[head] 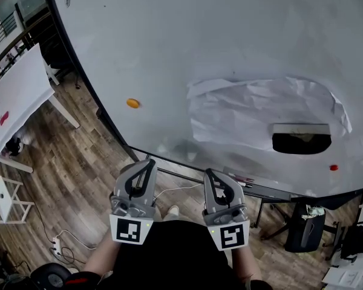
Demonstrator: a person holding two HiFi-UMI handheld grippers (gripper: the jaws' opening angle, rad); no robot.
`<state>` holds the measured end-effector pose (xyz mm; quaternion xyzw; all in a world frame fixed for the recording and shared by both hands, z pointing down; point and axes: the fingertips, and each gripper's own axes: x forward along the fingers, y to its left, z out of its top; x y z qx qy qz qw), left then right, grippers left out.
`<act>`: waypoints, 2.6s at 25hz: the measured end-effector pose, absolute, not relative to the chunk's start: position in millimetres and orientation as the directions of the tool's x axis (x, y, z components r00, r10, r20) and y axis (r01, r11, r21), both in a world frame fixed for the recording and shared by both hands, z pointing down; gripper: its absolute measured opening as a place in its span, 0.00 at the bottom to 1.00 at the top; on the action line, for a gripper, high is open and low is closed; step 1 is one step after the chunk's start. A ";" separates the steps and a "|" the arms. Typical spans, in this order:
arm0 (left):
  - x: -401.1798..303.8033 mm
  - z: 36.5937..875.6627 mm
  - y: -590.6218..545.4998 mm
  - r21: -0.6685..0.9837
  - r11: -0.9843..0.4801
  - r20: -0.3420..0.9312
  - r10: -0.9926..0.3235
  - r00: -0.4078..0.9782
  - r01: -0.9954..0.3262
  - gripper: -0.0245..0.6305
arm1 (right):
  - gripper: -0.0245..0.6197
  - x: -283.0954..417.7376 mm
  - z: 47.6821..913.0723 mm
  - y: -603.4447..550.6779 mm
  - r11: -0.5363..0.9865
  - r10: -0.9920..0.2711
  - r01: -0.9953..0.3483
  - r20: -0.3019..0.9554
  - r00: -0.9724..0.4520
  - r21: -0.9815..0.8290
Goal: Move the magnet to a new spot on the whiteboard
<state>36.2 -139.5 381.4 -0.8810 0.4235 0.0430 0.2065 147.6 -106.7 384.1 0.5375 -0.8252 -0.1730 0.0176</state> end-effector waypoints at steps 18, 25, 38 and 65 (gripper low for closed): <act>53.6 380.0 -138.0 -0.344 -0.565 -0.248 -0.715 0.654 -0.750 0.04 | 0.04 148.0 373.3 -114.8 0.431 -0.850 -0.827 -0.146 -0.506 0.360; 49.1 381.2 -139.0 -0.340 -0.556 -0.245 -0.726 0.642 -0.759 0.04 | 0.04 144.9 372.5 -115.4 0.430 -0.850 -0.831 -0.153 -0.505 0.354; 41.8 381.3 -140.5 -0.337 -0.532 -0.248 -0.746 0.618 -0.777 0.04 | 0.04 137.9 372.9 -114.7 0.433 -0.847 -0.834 -0.163 -0.506 0.342; 41.3 383.5 -129.7 -0.337 -0.554 -0.245 -0.729 0.639 -0.761 0.04 | 0.04 131.5 370.1 -109.6 0.431 -0.845 -0.833 -0.169 -0.507 0.347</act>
